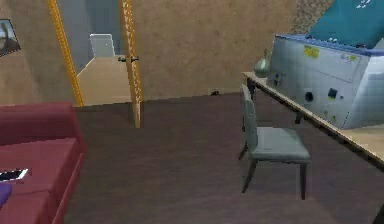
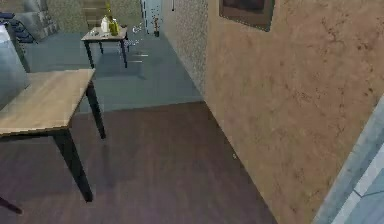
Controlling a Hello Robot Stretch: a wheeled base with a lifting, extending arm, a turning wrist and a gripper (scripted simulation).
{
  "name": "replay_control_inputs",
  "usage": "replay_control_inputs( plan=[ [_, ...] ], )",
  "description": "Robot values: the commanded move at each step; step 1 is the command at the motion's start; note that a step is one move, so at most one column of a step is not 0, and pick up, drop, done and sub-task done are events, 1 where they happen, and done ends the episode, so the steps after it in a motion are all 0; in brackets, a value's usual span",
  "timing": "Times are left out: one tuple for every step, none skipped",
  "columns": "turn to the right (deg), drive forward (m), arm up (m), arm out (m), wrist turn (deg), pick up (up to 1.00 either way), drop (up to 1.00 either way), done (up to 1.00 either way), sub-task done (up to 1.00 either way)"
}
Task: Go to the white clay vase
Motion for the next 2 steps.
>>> replay_control_inputs(
  plan=[
    [0.0,1.00,0.00,0.00,0.0,0.00,0.00,0.00,0.00],
    [0.0,0.55,0.00,0.00,0.0,0.00,0.00,0.00,0.00]
  ],
)
